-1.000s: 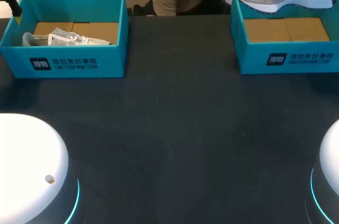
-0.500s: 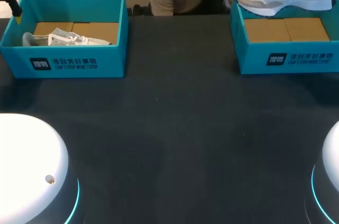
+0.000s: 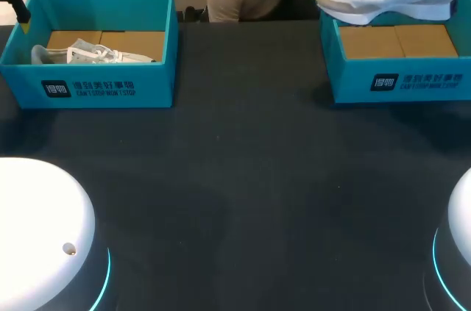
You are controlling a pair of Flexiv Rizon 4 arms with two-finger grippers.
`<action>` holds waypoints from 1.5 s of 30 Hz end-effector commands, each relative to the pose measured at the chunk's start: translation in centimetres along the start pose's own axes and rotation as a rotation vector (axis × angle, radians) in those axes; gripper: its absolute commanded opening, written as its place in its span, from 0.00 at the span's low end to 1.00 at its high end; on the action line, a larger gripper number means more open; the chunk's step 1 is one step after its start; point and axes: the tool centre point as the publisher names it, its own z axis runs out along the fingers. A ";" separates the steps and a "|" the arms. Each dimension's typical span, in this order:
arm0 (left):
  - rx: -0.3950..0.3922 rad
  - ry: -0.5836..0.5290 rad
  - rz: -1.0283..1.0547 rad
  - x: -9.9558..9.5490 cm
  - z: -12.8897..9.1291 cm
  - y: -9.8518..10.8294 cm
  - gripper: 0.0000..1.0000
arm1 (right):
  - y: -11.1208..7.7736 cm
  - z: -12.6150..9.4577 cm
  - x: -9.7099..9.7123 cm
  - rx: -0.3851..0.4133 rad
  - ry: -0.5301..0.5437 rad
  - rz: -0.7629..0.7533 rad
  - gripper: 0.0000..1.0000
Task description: Take the shoe out of the shoebox, open the shoe tongue, remove and reinsert the insole, then place the shoe into the shoebox
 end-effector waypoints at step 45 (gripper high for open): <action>-0.004 0.002 0.001 0.0 -0.1 -0.2 1.00 | -20.3 -7.7 9.4 0.088 -0.065 -0.080 0.00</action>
